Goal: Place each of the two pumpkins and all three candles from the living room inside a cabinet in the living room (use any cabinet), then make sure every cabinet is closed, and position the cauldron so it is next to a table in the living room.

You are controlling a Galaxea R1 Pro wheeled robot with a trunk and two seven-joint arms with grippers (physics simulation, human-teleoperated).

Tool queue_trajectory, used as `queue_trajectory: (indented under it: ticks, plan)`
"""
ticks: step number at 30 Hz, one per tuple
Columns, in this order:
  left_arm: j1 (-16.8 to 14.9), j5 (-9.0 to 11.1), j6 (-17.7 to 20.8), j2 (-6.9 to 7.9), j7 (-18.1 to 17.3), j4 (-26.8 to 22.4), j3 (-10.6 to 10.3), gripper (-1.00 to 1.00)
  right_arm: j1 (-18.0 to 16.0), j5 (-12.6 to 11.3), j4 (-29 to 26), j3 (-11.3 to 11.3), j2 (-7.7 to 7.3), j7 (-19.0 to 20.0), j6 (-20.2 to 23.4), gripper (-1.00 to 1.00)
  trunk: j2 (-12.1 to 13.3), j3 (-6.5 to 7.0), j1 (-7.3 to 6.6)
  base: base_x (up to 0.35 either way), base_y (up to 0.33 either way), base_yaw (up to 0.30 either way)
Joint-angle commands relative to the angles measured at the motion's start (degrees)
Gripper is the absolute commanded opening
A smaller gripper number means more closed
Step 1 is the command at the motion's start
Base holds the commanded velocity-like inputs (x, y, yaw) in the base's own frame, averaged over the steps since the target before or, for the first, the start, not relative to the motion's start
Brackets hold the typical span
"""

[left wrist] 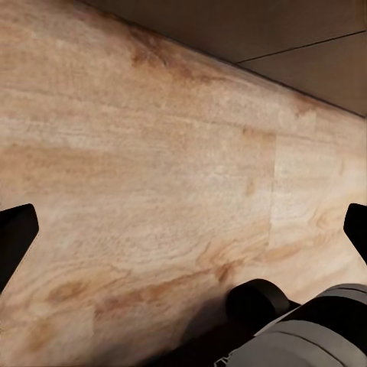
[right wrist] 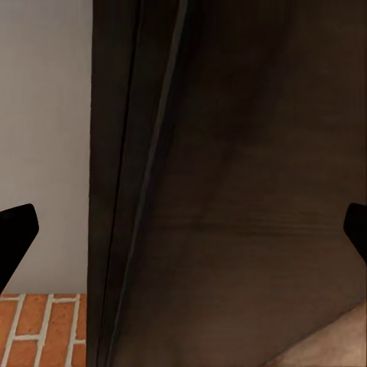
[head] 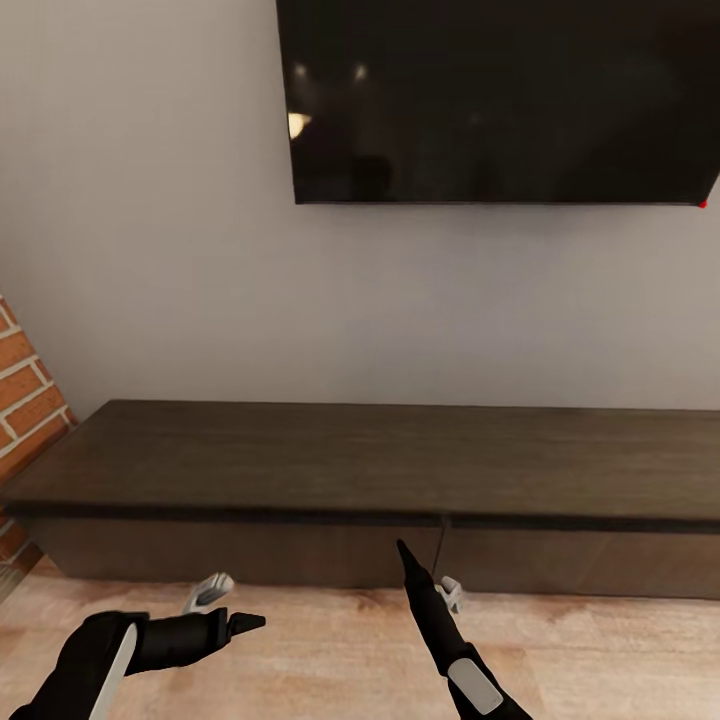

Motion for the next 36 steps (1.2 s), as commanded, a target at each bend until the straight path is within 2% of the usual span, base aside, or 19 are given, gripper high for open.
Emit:
queue_trajectory:
  ticks: [1,36]
  plan:
    - [0.0,0.02,-0.01,0.0,-0.02,0.0,-0.03,1.0,0.0,-0.01,-0.01,0.0,0.0,0.0,0.01,1.0,0.0,0.0,0.0,0.069,0.017,0.0]
    - [0.0,-0.31,0.02,-0.37,0.09,0.09,-0.32,1.0,0.0,-0.03,0.06,0.0,0.0,-0.01,0.02,1.0,0.0,0.0,0.0,0.078,0.01,0.0]
